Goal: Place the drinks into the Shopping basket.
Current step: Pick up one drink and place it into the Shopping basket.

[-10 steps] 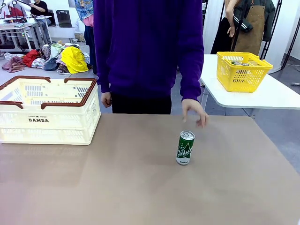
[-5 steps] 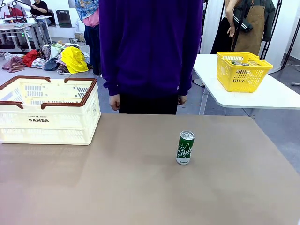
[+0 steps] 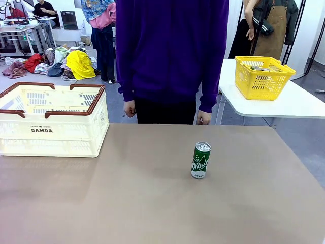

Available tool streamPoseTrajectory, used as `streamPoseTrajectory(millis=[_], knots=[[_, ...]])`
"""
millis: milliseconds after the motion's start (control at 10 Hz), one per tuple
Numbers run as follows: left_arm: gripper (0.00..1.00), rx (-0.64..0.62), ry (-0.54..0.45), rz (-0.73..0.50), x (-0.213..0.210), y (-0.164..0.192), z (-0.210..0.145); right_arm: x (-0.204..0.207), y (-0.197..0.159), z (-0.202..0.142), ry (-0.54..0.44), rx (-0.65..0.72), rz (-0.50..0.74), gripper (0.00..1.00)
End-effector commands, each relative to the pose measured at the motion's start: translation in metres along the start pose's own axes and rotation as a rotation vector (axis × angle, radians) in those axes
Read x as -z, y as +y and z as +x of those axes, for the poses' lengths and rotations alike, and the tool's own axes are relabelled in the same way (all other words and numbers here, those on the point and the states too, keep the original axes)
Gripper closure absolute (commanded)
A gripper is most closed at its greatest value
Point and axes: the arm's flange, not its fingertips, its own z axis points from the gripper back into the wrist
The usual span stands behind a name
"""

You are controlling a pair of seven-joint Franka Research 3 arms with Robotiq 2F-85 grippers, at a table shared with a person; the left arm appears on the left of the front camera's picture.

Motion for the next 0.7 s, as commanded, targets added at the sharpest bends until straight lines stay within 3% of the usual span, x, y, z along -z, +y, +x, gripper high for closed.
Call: streamPoseTrajectory(millis=[0, 300, 500, 600], knots=[[0.0, 0.06, 0.217, 0.17, 0.102, -0.058, 0.005, 0.0, 0.002, 0.002, -0.01, -0.02, 0.029, 0.0], [0.0, 0.184, 0.477, 0.283, 0.223, -0.072, -0.029, 0.0, 0.002, 0.002, -0.01, -0.02, 0.029, 0.0], [0.0, 0.14, 0.506, 0.196, 0.222, -0.076, -0.033, 0.0, 0.002, 0.002, -0.01, -0.02, 0.029, 0.0], [0.0, 0.177, 0.483, 0.263, 0.247, -0.085, -0.056, 0.0, 0.002, 0.002, -0.01, -0.02, 0.029, 0.0]])
